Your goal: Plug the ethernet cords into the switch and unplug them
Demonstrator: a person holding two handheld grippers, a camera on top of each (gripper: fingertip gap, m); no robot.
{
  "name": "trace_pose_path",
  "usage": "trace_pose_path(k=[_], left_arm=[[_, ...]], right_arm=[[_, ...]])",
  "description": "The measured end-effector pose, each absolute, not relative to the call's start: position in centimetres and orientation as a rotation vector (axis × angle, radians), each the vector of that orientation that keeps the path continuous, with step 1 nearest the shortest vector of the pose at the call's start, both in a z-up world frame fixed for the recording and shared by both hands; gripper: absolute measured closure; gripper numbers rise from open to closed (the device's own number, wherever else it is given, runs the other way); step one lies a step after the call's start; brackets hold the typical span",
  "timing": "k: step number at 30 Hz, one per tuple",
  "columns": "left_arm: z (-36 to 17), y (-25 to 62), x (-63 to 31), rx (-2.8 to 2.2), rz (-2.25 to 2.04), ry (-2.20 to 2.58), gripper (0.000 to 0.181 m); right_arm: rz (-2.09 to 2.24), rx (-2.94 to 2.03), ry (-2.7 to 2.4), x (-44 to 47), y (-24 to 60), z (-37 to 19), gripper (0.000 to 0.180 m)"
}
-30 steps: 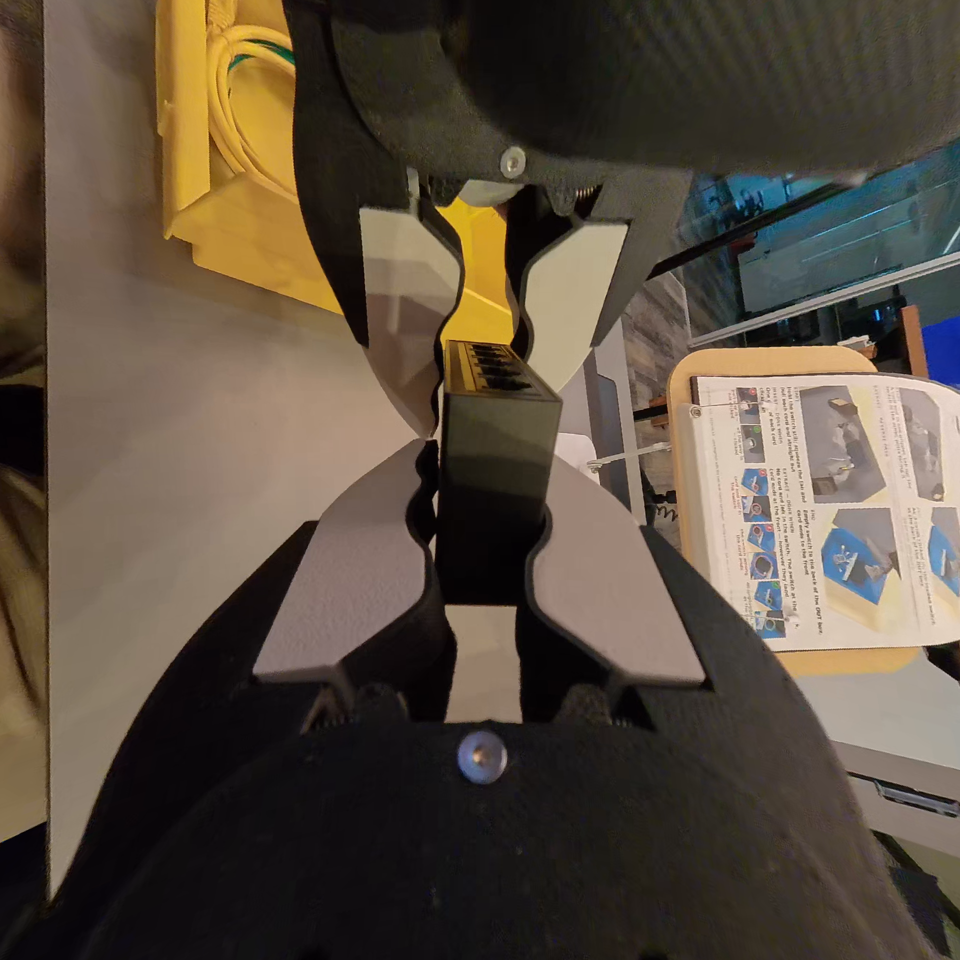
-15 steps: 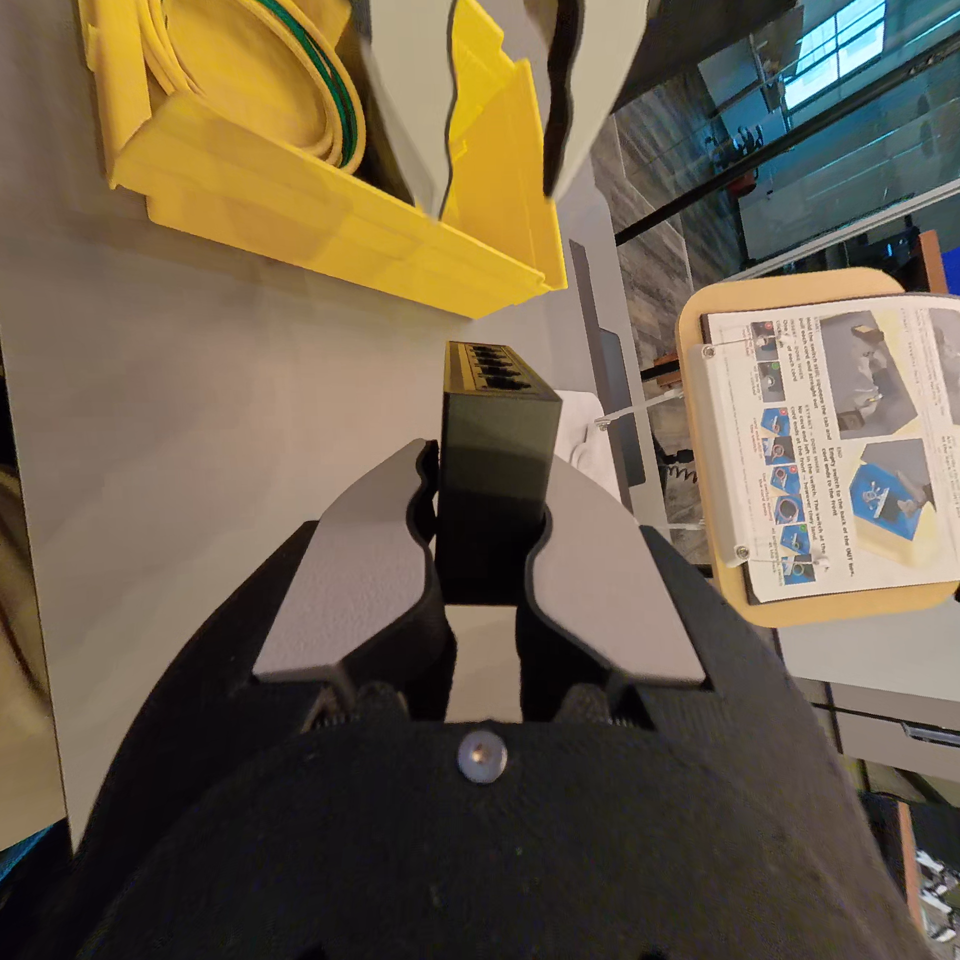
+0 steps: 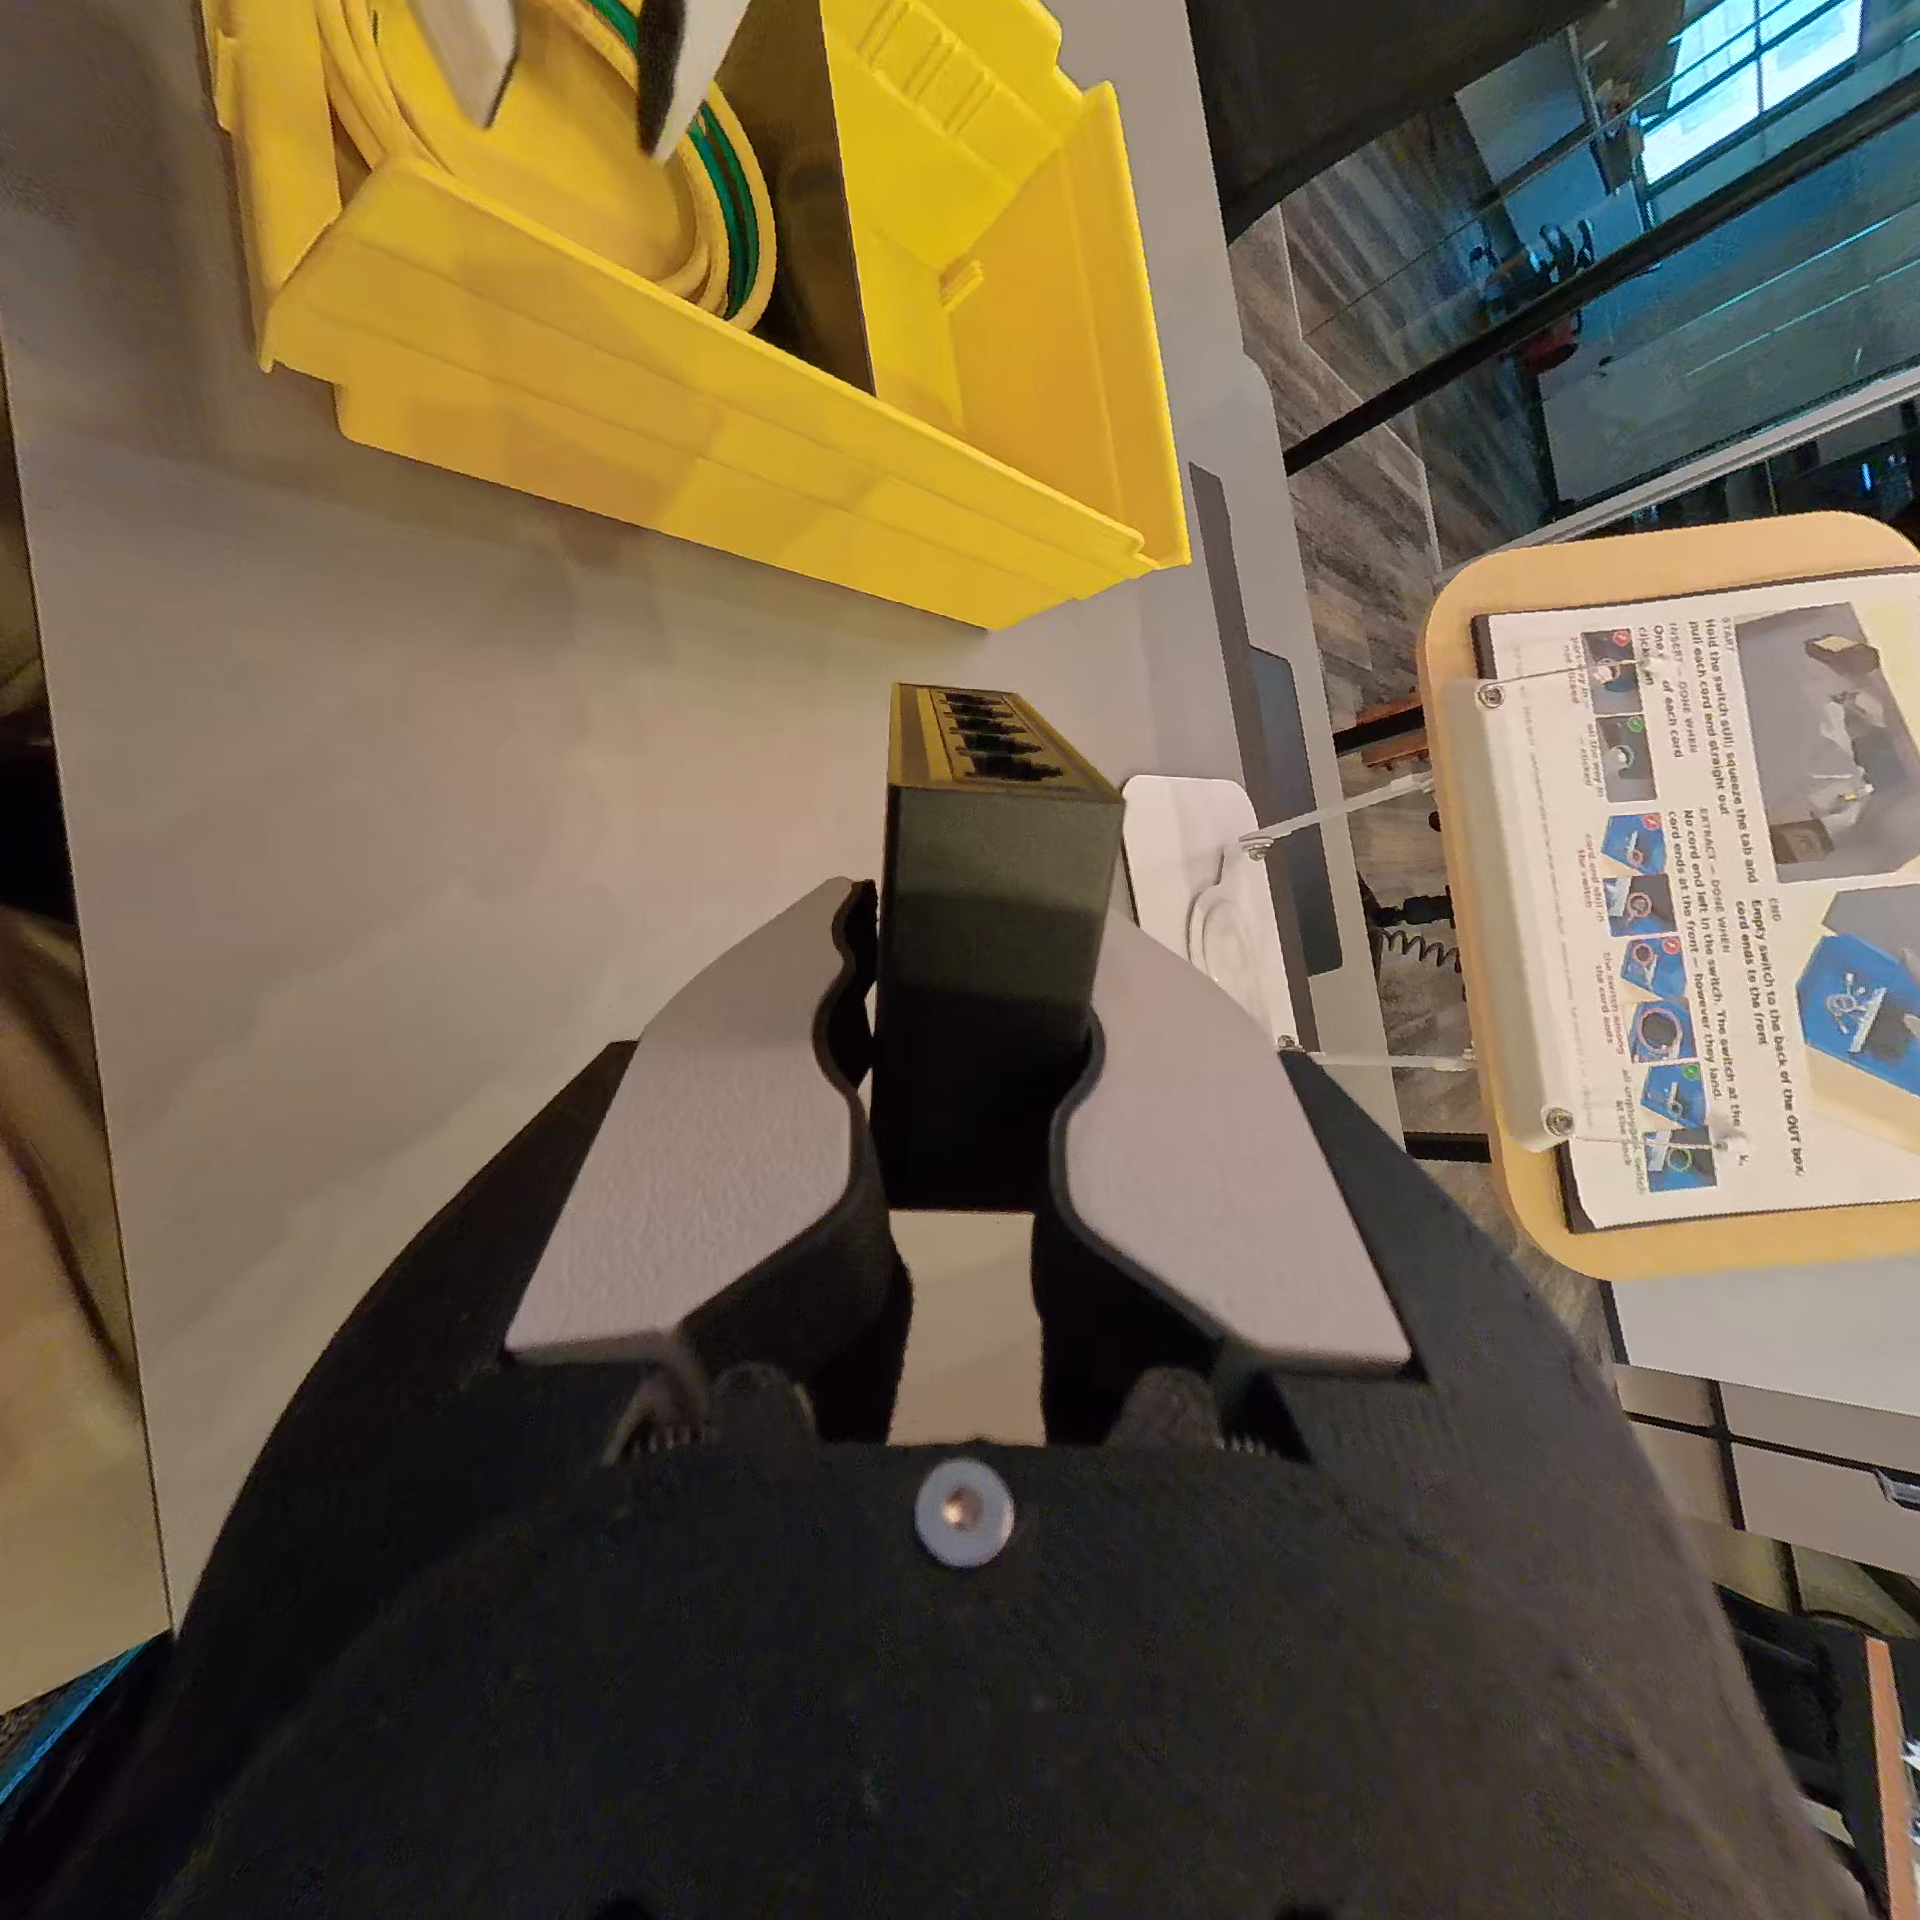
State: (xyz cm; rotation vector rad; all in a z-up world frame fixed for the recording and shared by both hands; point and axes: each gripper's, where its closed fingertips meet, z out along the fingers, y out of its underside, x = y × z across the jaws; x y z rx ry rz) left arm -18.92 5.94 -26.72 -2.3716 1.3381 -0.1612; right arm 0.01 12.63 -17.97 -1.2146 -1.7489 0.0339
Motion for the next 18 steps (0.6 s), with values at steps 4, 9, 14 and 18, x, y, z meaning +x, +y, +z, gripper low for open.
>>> trace_pose_path(k=[4, 9, 14, 18], left_arm=[[-30.0, 5.5, -18.9, -2.517, -0.102, 1.375, 0.140], [-31.8, 5.4, -18.9, -2.666, -0.188, 1.238, 0.146], [-31.7, 5.7, -19.1, -2.660, -0.201, 1.219, 0.159], [-30.0, 5.9, -18.8, -2.611, -0.276, 1.172, 0.162]], right_arm=[[0.030, -1.218, -1.759, -0.1, 12.6, -18.2, 0.149], [0.035, -1.213, -1.761, -0.2, 12.4, -18.1, 0.150], [0.038, -1.210, -1.755, -0.2, 12.4, -18.0, 0.150], [0.044, -1.213, -1.742, 0.1, 12.5, -17.7, 0.150]])
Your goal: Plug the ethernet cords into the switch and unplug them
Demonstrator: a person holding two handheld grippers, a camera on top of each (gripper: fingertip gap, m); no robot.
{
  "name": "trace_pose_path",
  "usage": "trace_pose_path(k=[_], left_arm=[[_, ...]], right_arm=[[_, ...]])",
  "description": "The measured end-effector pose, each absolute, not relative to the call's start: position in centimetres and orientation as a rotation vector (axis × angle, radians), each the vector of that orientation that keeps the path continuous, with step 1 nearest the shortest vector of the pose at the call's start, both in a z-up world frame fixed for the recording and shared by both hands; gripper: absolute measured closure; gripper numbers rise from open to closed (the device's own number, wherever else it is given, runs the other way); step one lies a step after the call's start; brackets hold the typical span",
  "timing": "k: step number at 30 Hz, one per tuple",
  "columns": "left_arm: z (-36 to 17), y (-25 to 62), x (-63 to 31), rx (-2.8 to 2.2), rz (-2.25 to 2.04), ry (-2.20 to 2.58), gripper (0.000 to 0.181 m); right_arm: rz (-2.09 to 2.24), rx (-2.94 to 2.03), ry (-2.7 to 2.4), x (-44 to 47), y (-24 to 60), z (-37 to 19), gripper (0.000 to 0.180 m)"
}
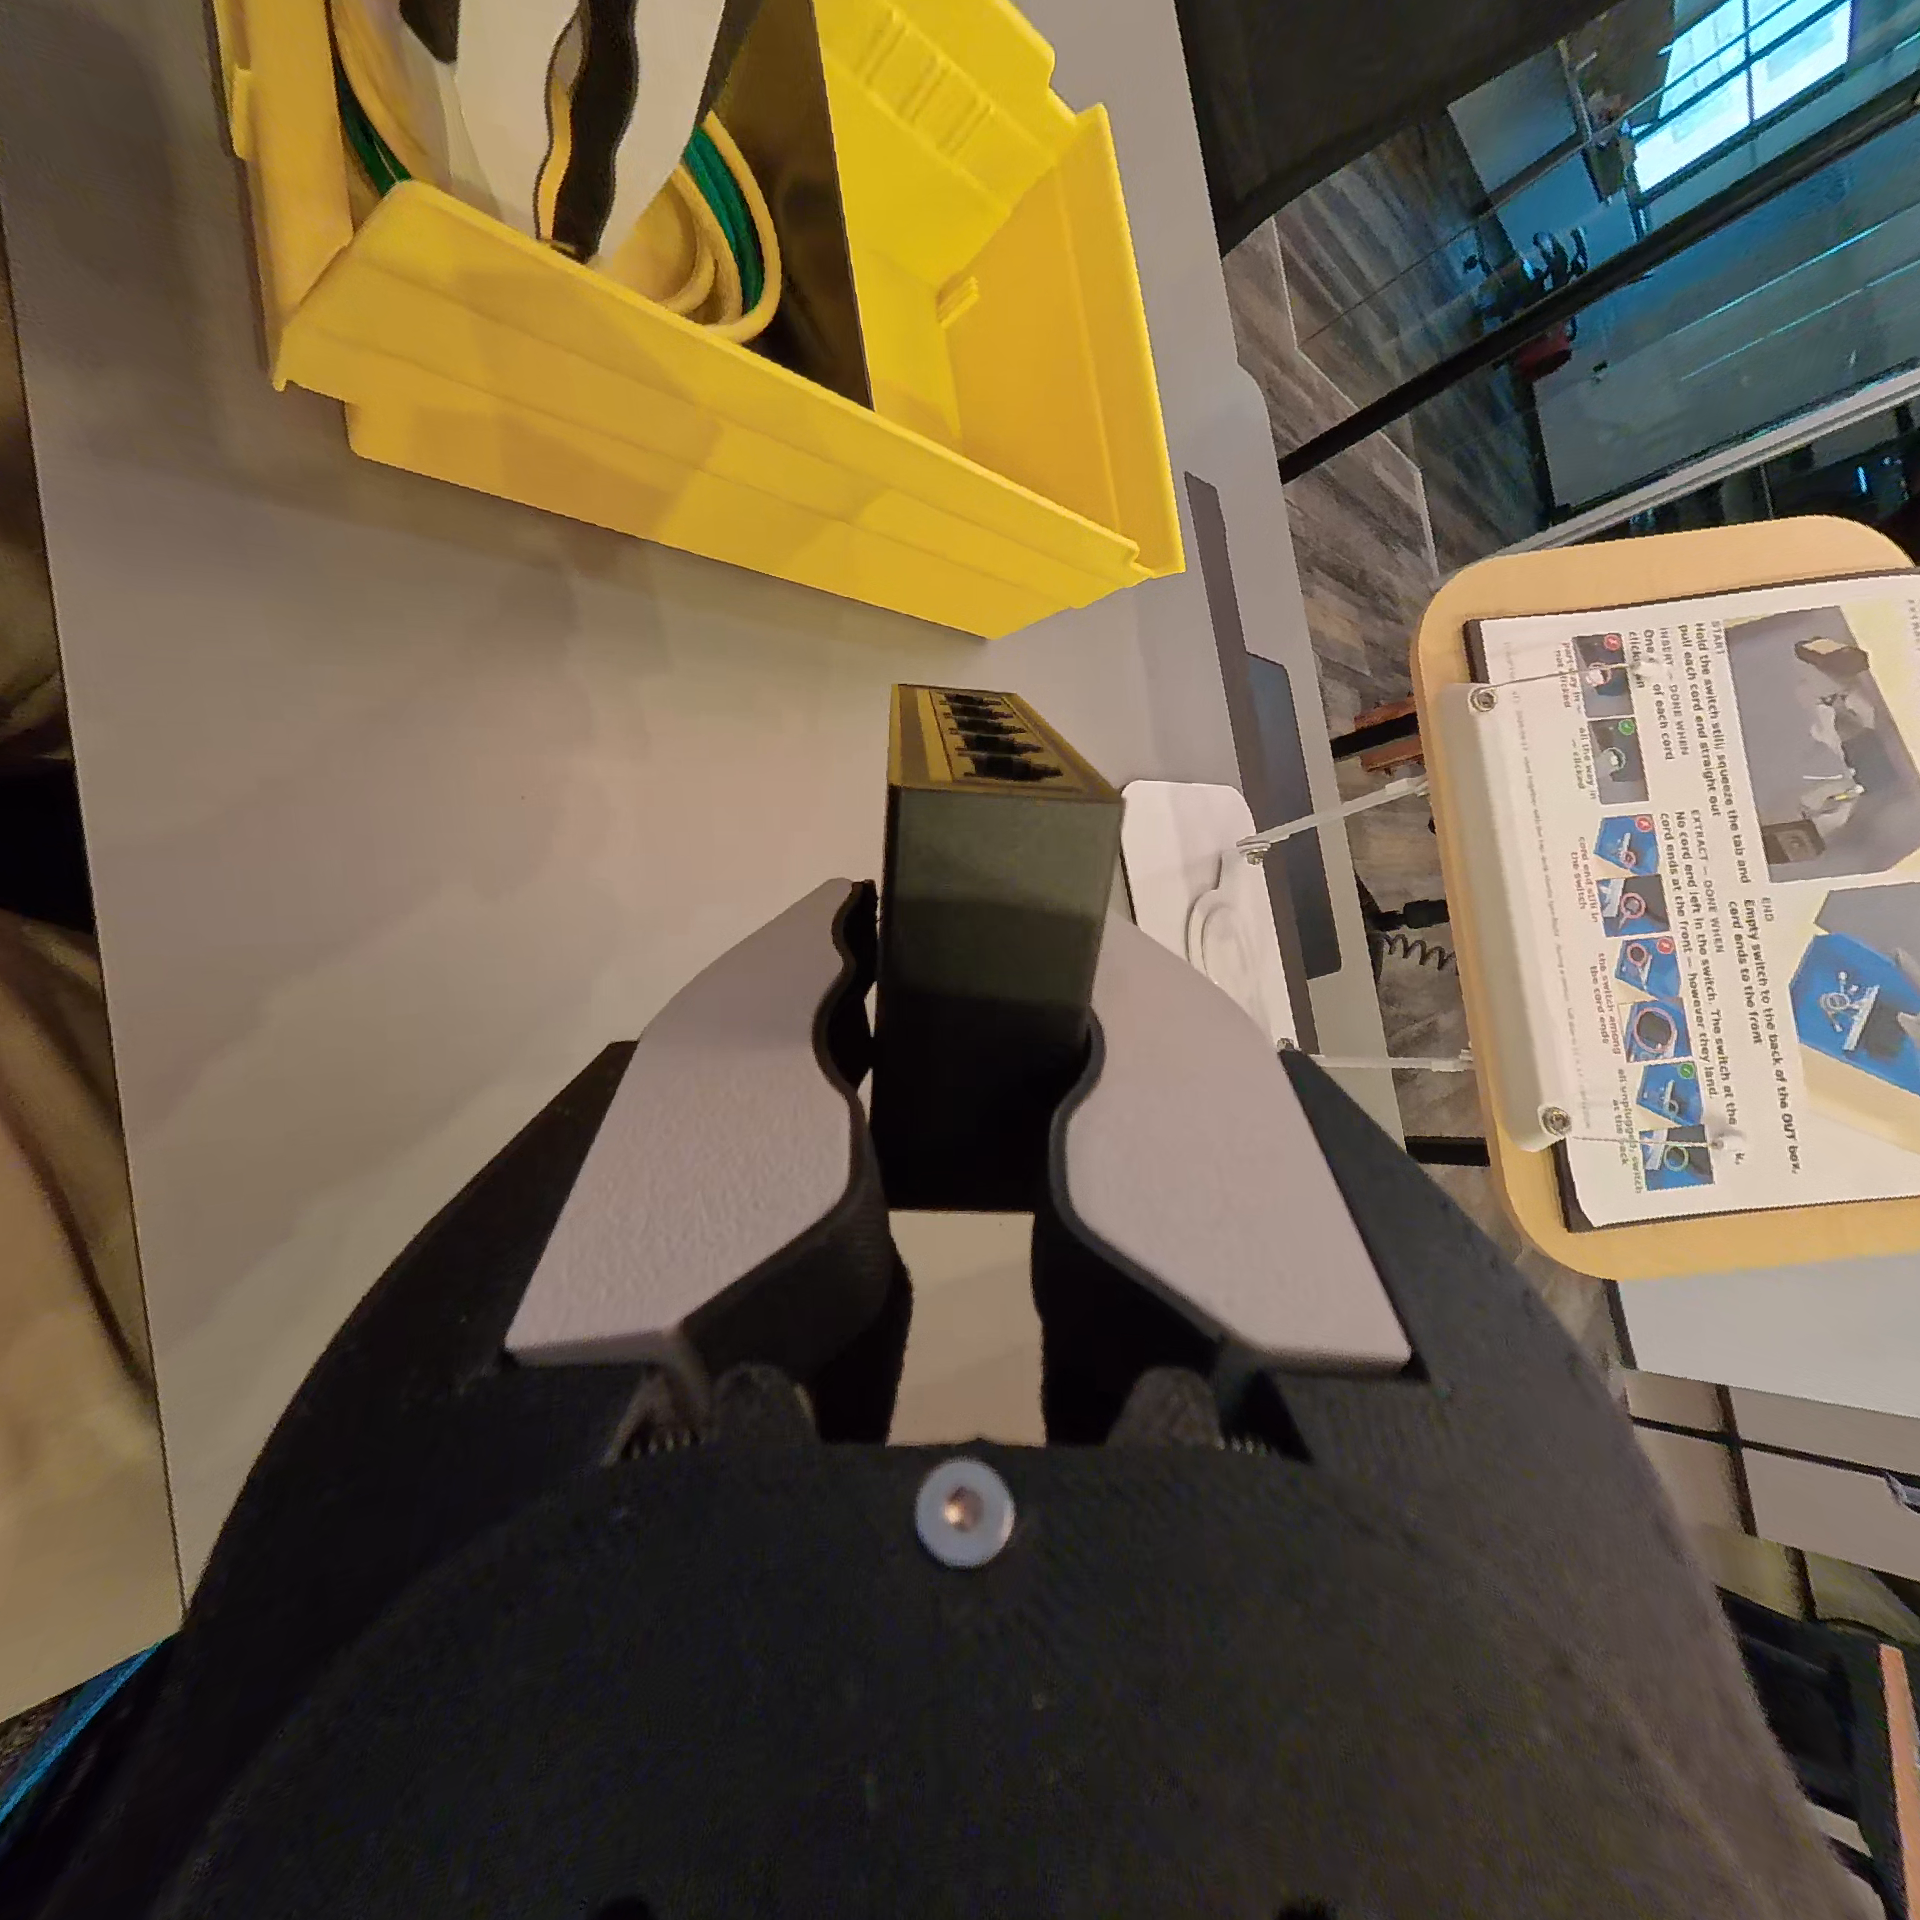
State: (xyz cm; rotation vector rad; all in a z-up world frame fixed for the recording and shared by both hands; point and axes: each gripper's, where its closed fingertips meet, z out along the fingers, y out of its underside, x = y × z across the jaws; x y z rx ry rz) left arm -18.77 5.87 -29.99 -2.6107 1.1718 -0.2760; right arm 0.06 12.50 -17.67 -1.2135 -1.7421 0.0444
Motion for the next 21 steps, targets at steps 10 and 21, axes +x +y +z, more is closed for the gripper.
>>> trace_pose_path(k=[10, 21], left_arm=[[-18.3, 6.7, -18.0, -2.243, -0.586, 0.960, 0.167], [-8.0, 8.9, -7.5, -1.758, -0.794, 0.947, 0.168]], right_arm=[[0.066, -1.231, -1.693, 0.6, 13.0, -16.8, 0.150], [0.030, -1.304, -1.568, 3.5, 14.7, -14.6, 0.150]])
